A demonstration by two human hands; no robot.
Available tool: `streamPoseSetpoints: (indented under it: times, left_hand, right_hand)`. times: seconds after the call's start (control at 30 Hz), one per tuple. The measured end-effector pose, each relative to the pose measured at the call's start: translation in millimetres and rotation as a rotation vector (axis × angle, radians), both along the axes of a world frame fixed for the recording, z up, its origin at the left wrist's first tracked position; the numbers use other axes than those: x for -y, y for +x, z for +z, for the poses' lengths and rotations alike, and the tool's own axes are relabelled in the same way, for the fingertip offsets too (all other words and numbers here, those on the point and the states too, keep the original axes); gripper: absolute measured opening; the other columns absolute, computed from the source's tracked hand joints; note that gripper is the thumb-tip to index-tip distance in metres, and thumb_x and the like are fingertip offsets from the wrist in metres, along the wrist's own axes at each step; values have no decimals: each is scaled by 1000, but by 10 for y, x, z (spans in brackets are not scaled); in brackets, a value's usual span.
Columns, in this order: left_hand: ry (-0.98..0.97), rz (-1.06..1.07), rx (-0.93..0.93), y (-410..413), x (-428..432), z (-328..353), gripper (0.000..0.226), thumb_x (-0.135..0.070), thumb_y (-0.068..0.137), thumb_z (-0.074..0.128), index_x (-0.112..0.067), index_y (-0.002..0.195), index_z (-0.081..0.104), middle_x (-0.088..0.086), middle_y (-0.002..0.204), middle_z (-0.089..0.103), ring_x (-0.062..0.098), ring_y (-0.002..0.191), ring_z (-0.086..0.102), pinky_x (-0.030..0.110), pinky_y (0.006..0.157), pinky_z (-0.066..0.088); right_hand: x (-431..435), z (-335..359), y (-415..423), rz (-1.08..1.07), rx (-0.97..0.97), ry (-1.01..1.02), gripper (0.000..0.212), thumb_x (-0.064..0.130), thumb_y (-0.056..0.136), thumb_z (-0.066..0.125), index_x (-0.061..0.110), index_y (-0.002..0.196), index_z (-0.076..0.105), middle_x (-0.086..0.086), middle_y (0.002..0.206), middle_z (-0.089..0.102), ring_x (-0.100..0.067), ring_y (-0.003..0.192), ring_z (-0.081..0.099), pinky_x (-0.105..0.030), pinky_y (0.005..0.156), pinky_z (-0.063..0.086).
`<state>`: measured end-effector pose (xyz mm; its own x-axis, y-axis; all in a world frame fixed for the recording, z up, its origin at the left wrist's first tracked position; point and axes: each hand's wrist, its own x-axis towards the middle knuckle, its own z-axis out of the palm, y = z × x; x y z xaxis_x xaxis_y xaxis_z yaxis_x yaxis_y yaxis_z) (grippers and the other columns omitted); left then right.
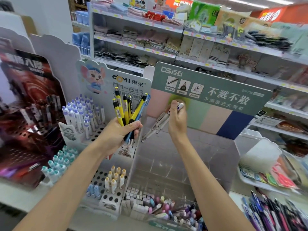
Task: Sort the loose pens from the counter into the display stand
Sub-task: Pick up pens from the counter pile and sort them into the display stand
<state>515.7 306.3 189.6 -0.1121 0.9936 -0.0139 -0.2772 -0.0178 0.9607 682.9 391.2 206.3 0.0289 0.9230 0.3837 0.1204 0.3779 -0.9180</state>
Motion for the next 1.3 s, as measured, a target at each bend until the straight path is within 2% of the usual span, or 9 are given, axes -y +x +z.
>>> streamPoseSetpoints:
  times: [0.1,0.2,0.33,0.43,0.6,0.93,1.1,1.2,1.3]
  left_hand:
    - [-2,-34,13,31,11,-4,15,-11,89,62,2,87,67,6,69,63,15,60,60,24,63,57]
    - [19,-115,-4,59,29,9,27,-22,82,63,2,93,67,8,70,63,15,61,59,26,62,56]
    - [31,-181,27,125,22,42,24,-20,80,63,0,93,68,9,76,66,15,59,60,25,58,53]
    - [40,-257,-8,188,-28,99,21,-19,80,64,-1,91,65,8,75,63,16,58,58,26,58,52]
    - [34,-491,-83,303,-90,191,21,-14,86,62,-3,103,58,4,76,61,15,59,54,25,60,50]
    - [70,-533,-212,447,-154,198,23,-21,86,73,-5,95,58,13,80,56,16,59,51,27,58,48]
    - [101,-533,-293,428,-143,203,53,-49,67,84,-5,94,69,19,85,56,15,63,53,26,62,50]
    - [125,-530,-282,405,-151,226,90,-58,61,85,7,117,58,18,90,53,13,66,54,24,65,49]
    - [114,-568,-289,371,-177,243,95,-58,60,85,10,119,54,17,93,51,13,68,53,23,67,49]
  right_hand:
    - [-30,-122,19,25,378,42,24,24,98,57,13,76,54,-9,84,55,-19,81,54,-33,75,41]
    - [-7,-239,71,-73,528,185,29,26,84,76,10,107,67,-1,106,51,-9,101,44,-25,91,39]
    - [116,-40,200,-81,382,304,42,32,87,71,12,123,63,1,114,53,-5,105,43,-26,96,40]
    - [189,345,267,137,181,135,39,38,86,66,26,122,61,2,111,63,-18,98,59,-30,87,51]
    - [134,660,440,506,334,-121,19,20,94,64,13,112,68,-1,91,69,1,71,62,-14,65,46]
    - [104,678,629,516,298,-106,18,6,93,62,4,110,68,0,88,68,-1,71,61,-16,68,50]
    - [106,707,624,516,342,-137,23,9,88,70,4,111,68,-7,90,66,-14,72,59,-18,63,51]
    - [100,703,645,503,309,-93,20,8,91,66,13,110,68,-1,89,68,-15,79,61,-19,67,52]
    - [90,673,653,482,300,-67,14,8,93,63,15,104,69,-4,90,67,-16,80,58,-21,68,49]
